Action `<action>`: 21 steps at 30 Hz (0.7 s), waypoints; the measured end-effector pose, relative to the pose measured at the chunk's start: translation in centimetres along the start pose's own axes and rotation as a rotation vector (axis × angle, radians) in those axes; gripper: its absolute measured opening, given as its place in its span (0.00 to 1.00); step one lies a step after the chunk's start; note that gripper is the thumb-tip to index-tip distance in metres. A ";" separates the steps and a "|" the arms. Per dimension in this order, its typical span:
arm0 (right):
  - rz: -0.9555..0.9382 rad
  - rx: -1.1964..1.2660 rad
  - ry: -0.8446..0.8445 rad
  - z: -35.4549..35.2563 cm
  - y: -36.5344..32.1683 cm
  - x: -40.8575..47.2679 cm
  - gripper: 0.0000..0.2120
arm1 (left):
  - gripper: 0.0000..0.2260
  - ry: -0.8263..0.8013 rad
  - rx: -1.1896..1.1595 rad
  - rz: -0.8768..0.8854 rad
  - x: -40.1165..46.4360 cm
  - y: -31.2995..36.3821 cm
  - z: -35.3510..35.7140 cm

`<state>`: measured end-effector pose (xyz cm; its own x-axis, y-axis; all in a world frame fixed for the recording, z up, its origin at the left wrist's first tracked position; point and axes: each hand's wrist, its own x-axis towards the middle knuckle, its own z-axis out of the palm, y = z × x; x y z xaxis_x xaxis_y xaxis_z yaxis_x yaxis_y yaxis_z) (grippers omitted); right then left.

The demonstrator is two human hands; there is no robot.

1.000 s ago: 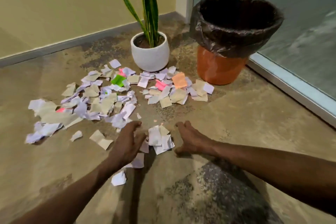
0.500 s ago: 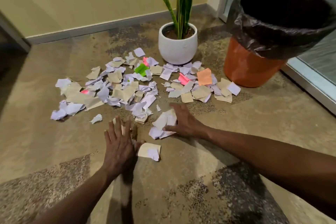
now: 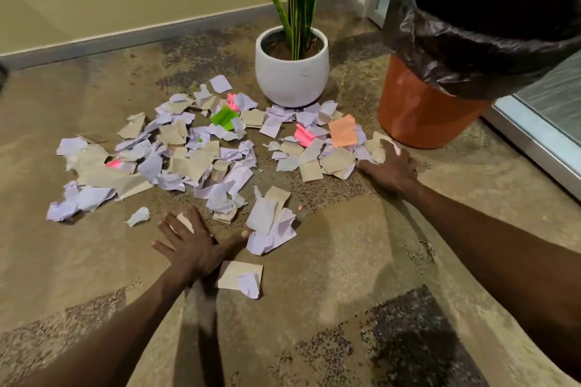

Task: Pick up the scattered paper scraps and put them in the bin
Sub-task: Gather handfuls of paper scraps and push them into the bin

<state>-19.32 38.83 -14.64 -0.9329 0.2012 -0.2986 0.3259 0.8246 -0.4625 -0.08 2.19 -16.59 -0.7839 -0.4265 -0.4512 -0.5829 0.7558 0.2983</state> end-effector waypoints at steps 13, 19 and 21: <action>-0.251 0.255 0.104 1.5 -6.6 1.9 0.37 | 0.64 0.160 -0.202 -0.008 0.2 0.1 0.3; -0.484 -0.021 -0.334 4.1 -11.5 0.1 0.45 | 0.52 0.298 -0.359 0.192 3.7 2.2 -1.4; -0.614 -0.106 -0.396 6.1 -12.2 -2.2 0.42 | 0.49 0.233 -0.299 0.325 4.3 2.8 -1.9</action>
<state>-20.29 25.05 -13.45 -0.8107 -0.5025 -0.3004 -0.2724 0.7780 -0.5662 -5.49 1.49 -16.12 -0.9421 -0.3184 -0.1052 -0.3099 0.7070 0.6357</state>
